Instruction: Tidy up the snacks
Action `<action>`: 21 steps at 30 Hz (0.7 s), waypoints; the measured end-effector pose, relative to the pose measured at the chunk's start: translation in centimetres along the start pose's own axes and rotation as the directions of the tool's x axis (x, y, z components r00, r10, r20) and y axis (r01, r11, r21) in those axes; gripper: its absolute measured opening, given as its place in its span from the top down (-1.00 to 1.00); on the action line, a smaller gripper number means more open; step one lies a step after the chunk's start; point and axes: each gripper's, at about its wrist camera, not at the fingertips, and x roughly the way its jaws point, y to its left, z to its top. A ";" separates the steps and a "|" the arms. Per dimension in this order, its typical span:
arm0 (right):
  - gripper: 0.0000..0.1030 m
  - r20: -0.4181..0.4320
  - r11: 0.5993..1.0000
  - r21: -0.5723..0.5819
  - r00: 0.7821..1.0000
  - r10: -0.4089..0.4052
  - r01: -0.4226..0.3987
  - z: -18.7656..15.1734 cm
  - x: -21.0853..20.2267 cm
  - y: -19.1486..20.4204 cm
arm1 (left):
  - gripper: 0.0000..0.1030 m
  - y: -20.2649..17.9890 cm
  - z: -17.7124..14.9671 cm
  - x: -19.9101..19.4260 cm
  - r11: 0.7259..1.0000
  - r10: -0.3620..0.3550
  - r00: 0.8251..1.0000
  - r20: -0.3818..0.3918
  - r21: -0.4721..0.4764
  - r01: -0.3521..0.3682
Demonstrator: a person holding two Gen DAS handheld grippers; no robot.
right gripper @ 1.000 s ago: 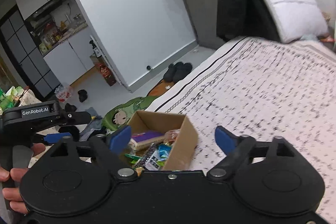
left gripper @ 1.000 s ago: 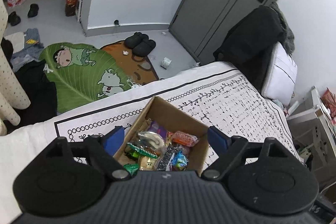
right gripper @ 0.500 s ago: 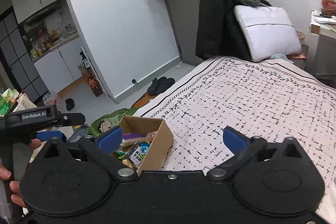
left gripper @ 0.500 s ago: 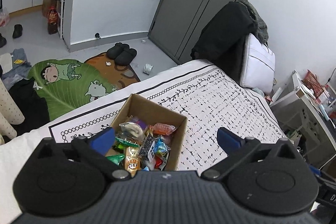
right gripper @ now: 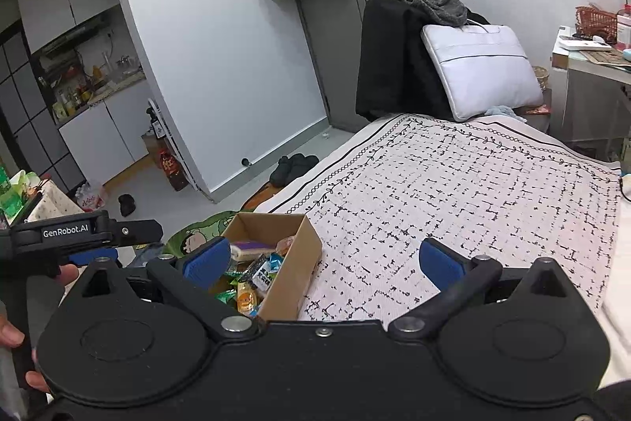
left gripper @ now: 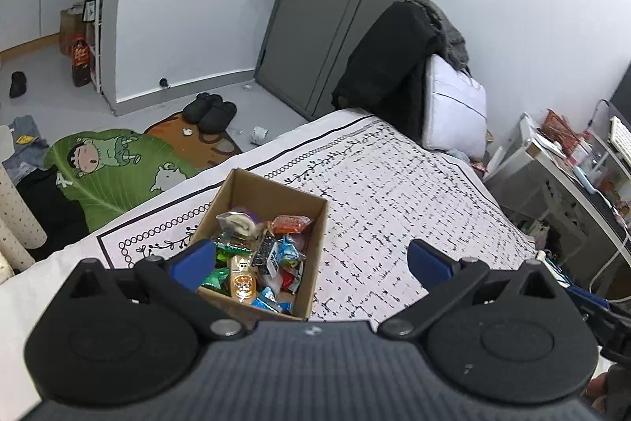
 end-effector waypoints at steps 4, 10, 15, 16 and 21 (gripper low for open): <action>-1.00 0.003 1.000 0.004 1.000 -0.007 0.007 -0.9 -1.4 0.4 | -1.00 0.1 -0.8 -1.4 1.000 -0.013 1.000 0.011 0.022 0.012; -1.00 0.011 1.000 -0.014 1.000 -0.003 0.003 -1.8 -3.0 1.6 | -1.00 0.4 -1.8 -3.6 0.999 -0.016 0.999 0.029 0.052 0.015; -1.00 0.013 1.000 -0.020 1.000 -0.005 0.005 -2.4 -4.3 2.4 | -1.00 0.6 -2.6 -5.1 0.996 -0.003 1.000 0.026 0.086 0.001; -1.00 0.013 1.000 -0.025 1.000 -0.008 0.008 -2.5 -4.6 2.5 | -1.00 0.6 -2.7 -5.3 0.996 -0.002 1.000 0.025 0.091 -0.001; -1.00 0.014 0.999 -0.037 1.000 -0.014 0.014 -3.0 -5.6 3.0 | -1.00 1.0 -3.5 -6.5 0.995 -0.005 1.000 0.024 0.101 0.002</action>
